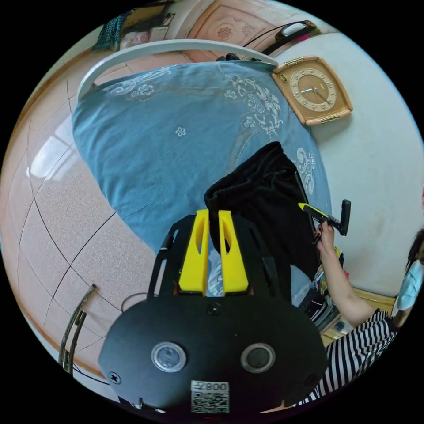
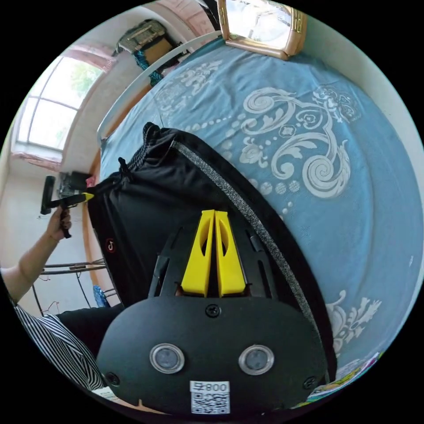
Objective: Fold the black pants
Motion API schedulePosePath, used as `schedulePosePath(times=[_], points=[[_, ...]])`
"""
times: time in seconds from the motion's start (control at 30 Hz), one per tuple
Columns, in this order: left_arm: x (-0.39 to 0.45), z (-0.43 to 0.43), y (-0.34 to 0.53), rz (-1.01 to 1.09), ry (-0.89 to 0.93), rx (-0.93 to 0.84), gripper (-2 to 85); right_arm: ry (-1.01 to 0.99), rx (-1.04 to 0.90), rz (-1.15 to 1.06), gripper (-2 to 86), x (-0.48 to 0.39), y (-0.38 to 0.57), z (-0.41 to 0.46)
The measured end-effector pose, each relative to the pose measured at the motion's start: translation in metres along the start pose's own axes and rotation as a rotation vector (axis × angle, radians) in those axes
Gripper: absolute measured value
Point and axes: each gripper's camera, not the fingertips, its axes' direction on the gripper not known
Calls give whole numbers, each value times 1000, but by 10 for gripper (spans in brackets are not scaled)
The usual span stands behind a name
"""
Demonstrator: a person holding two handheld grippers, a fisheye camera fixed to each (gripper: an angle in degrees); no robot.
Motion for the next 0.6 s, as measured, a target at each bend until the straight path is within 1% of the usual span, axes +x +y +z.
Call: schedulePosePath(times=[0.1,0.23,0.3,0.43,0.5,0.6], points=[[-27,14,4,-42,51,-24,57,-99,3,45,1,9,-3,3],[-40,13,16,-55,96,-1,72,-65,50,68,1,1,13,-3],[-48,6,30,-69,129,15,85,-94,83,85,1,1,34,-8],[-62,5,54,-111,227,7,97,-246,170,230,1,12,116,-11],[-61,20,63,-109,236,-64,98,-310,179,305,1,14,154,-5],[-51,48,61,-101,243,-159,94,-321,138,386,0,15,191,13]])
